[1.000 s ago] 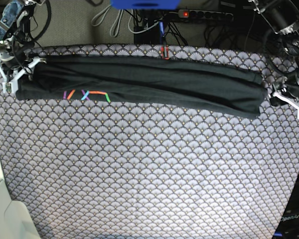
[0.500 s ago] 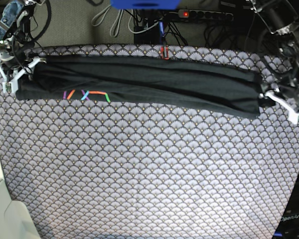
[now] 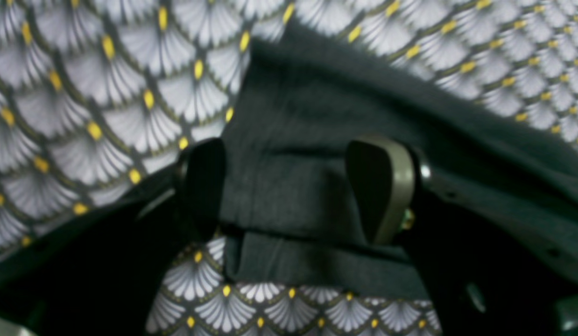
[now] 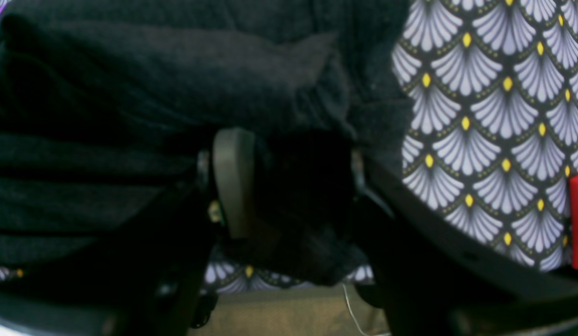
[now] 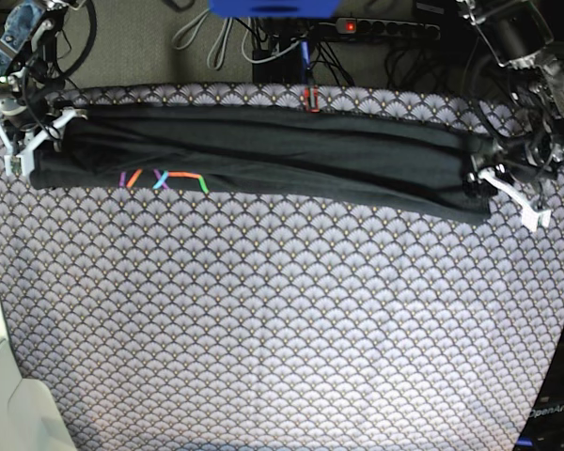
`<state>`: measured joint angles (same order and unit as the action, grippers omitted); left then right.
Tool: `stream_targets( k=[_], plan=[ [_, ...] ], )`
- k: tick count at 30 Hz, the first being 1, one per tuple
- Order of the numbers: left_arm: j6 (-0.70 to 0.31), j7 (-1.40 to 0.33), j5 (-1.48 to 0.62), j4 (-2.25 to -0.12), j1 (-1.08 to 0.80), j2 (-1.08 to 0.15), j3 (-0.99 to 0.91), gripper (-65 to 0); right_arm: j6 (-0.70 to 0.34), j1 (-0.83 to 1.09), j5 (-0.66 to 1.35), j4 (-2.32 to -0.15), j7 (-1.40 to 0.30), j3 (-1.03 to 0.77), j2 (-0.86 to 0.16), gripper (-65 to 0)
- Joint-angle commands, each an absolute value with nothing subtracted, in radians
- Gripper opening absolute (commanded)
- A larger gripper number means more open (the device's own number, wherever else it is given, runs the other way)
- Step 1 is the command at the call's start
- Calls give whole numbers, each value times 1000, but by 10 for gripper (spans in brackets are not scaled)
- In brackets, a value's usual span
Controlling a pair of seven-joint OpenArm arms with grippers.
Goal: Fold the T-shirt properly
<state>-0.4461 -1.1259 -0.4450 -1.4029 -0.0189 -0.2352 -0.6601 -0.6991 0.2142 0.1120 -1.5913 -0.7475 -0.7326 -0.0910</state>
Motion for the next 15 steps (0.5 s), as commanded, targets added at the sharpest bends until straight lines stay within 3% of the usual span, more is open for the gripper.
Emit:
stream_targets(
  k=[1,15],
  plan=[
    [-449,-1112,-456,-1408,5,-254,-665,-217,-698,209,120,-1607,-731,-736,-107,-378],
    [-453,-1113,-463,-1359,4,-232,-657,-217,-698,213,120,-1607,-731,-736,-107,-379]
  ],
)
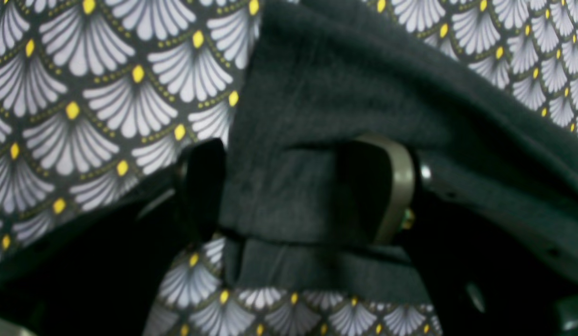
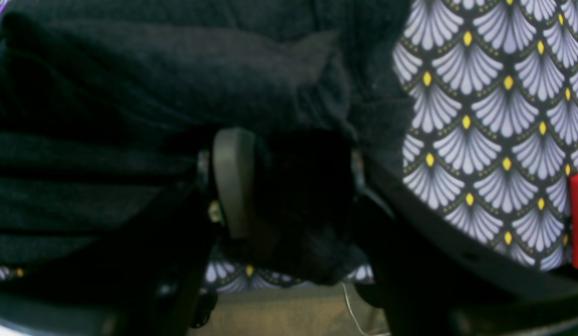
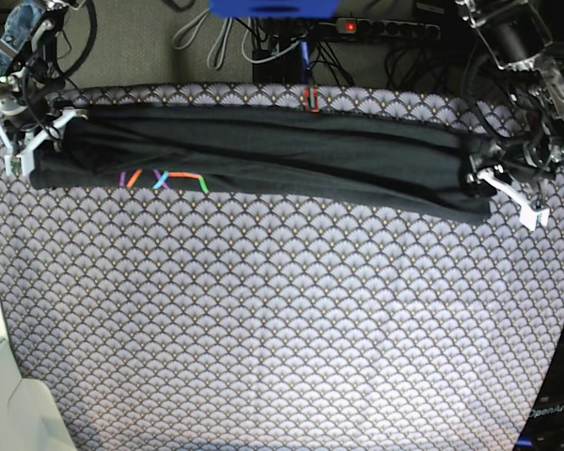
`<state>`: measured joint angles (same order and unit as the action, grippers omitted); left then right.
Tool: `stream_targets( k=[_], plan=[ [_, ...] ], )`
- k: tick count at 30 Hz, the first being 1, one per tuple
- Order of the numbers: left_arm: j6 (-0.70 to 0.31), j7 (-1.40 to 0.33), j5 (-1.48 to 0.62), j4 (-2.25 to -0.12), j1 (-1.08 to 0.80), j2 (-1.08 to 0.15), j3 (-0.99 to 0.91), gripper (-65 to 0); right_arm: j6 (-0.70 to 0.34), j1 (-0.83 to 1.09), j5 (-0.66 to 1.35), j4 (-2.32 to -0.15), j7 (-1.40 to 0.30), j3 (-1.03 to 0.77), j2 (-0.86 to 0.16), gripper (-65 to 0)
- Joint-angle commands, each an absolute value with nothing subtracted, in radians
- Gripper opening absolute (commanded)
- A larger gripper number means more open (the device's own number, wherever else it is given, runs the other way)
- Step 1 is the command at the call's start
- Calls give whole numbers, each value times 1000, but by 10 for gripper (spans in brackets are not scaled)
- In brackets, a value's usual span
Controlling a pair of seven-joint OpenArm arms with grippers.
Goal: Fold the T-shirt properly
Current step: 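Lift the strip end and fold it toward the right gripper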
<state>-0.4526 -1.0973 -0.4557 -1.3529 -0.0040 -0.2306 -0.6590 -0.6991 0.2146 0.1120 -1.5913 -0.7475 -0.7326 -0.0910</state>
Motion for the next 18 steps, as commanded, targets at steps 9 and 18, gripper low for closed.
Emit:
stream_targets(
  k=[9,18],
  plan=[
    [-453,-1124,-464,-1326,-2,-205,-657,-221,-698,214,120,-1610,-731,-736,-107,-379],
    [-453,-1124,-464,-1333,-4,-188,-657,-516,-698,216,120,-1613,-731,-736,-107,-380]
  ],
)
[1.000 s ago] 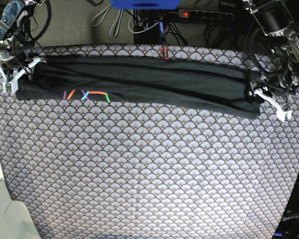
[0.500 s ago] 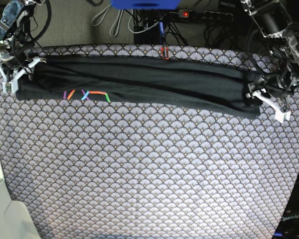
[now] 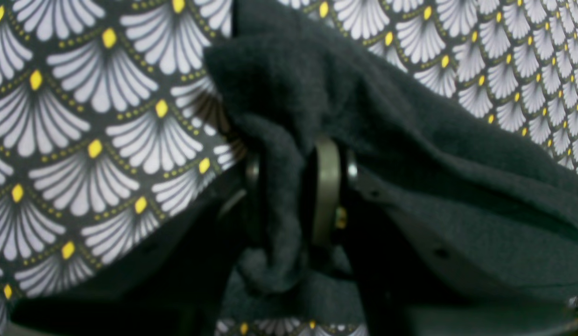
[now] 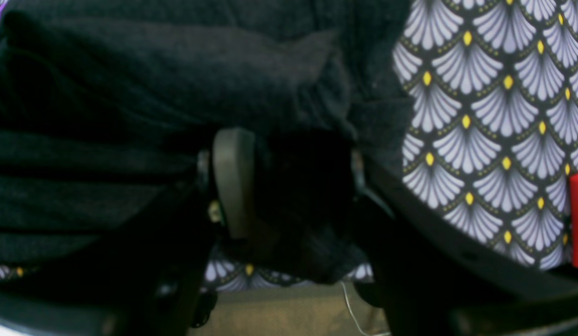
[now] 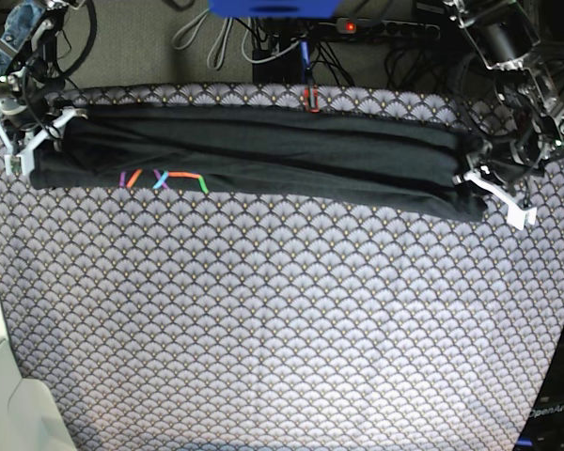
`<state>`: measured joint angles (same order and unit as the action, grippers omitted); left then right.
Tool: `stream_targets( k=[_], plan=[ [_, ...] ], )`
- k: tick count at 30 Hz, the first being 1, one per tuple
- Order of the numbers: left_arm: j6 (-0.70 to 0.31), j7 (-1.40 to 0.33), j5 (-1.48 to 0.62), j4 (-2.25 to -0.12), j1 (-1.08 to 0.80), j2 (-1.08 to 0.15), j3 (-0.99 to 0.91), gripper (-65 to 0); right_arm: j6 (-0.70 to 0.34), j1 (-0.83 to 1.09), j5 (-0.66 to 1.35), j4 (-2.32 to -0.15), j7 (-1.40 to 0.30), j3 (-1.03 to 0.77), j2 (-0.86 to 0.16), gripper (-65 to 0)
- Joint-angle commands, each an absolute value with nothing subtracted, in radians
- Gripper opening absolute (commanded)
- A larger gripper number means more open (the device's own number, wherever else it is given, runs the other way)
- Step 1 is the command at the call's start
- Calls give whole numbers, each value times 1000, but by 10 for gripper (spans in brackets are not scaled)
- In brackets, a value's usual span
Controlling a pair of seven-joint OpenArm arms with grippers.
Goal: Fold the T-shirt properly
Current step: 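Lift the strip end and fold it toward the right gripper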
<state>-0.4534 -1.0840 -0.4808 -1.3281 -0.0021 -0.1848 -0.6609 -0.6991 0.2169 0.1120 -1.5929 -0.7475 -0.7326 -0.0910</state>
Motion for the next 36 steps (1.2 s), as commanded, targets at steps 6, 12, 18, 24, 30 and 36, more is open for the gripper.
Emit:
stream_targets(
  k=[6,12,18,24,30,36],
  plan=[
    [-453,-1125,-463,-1426,-24,-186,-657,-520,-698,217,120,-1613,-731,-736,-107,-380],
    [-447,-1125,-456,-1596,-27,-171,-615,-650,-698,216,120,-1613,-731,-736,-107,-380],
    [-441,-1181,-456,-1741,-50,-142,-443,-645,-698,216,120,-1613,-731,-736,-107,-380],
    [-395,-1231,-421,-1804,-71,-33,-358,-645,-698,217,120,-1613,-731,-736,-107,-380],
    [-278,-1227,-367,-1862,-96,35,-214,-646,-698,217,120,-1615,-731,-736,-107,-380],
    [-277,-1234,-360,-1871,-96,87,-51,-647,-698,219,120,-1613,-731,-736,-119,-380]
  ],
)
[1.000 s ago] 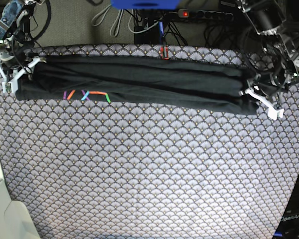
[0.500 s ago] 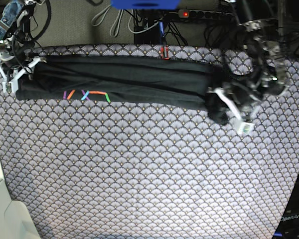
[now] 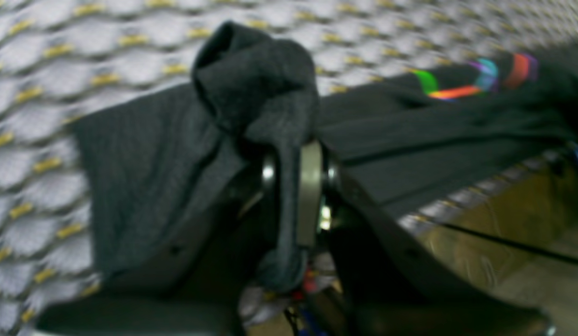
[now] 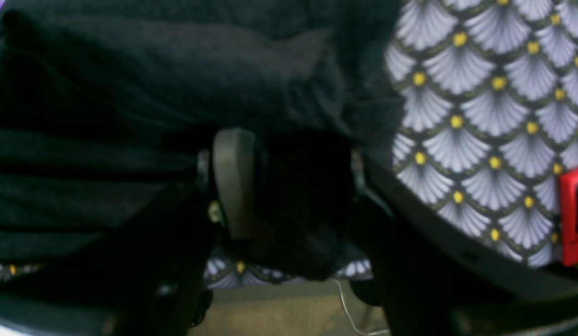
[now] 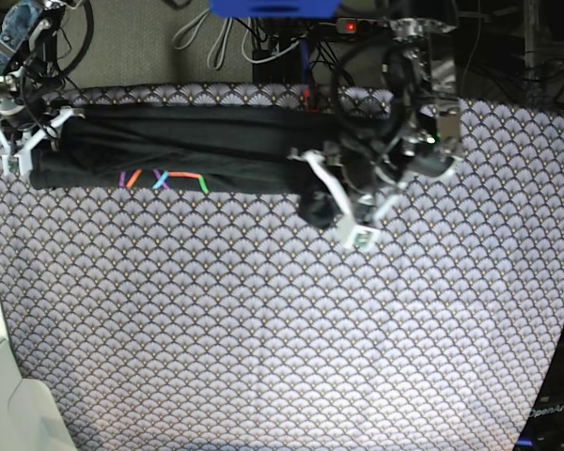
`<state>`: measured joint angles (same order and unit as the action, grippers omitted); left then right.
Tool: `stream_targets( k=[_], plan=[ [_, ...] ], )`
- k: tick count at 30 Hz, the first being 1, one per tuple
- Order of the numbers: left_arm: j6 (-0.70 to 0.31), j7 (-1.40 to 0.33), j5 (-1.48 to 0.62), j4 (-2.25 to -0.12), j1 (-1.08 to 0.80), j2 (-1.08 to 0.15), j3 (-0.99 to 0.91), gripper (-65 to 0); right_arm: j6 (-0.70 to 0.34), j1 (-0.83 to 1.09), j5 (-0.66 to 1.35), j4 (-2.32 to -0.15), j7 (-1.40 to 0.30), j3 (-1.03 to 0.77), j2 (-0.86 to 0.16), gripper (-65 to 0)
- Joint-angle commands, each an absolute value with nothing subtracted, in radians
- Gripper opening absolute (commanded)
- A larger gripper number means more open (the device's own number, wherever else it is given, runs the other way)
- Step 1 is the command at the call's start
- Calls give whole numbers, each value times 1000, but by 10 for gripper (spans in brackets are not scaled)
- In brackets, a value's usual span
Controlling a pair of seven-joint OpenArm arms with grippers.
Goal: Fold the T-shirt properly
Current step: 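Lift the strip end and fold it toward the right gripper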
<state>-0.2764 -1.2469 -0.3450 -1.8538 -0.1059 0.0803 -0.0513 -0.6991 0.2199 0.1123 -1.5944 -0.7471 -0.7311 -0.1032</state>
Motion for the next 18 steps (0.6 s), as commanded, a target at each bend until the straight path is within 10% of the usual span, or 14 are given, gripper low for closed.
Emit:
stream_targets(
  k=[1,11,18],
  plan=[
    [-271,-1234,-360,-1865,-96,102,-42,-647,-698,219,120,-1613,-731,-736,-119,-380],
    [156,-1224,-354,-1831,-94,137,134,-647,-698,219,120,-1615,-731,-736,-119,-380],
    [246,-1159,-194,-1824,-97,151,337,-647,-698,219,120,-1615,-731,-736,-119,-380]
  ],
)
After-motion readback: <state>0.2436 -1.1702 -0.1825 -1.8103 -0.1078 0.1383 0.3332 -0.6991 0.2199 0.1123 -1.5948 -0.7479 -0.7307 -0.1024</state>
